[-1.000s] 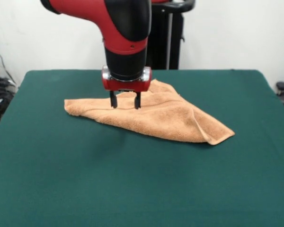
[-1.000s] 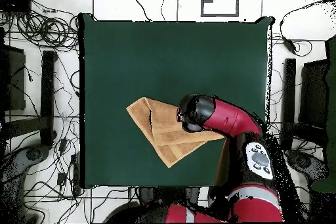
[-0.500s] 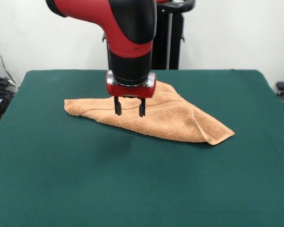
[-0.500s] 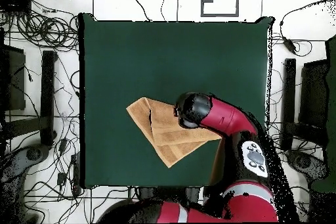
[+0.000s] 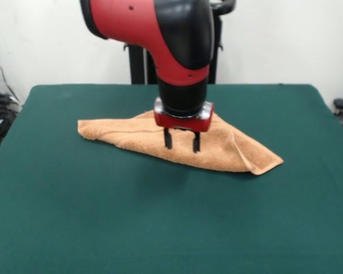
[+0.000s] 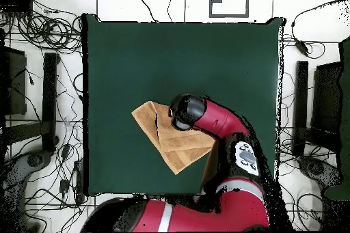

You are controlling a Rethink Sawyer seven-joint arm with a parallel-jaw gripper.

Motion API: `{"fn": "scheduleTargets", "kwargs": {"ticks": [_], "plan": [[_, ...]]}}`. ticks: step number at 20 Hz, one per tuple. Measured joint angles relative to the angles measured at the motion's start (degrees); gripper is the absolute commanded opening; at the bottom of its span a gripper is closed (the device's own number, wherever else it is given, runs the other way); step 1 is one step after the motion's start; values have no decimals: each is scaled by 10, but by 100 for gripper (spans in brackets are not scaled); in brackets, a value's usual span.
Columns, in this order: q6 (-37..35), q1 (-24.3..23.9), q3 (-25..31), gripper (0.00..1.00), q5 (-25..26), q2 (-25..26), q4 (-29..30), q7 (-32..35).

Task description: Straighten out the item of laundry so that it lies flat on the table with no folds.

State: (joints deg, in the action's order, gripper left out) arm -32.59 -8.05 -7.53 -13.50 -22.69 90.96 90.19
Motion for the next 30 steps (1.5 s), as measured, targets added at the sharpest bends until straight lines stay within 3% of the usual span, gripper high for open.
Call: {"fn": "scheduleTargets", "kwargs": {"ticks": [8,19,30], "plan": [[0,30,0,100,-21,12,8,53],[-12,31,0,100,-24,8,22,57],[-79,30,0,100,-24,-19,41,57]]}}
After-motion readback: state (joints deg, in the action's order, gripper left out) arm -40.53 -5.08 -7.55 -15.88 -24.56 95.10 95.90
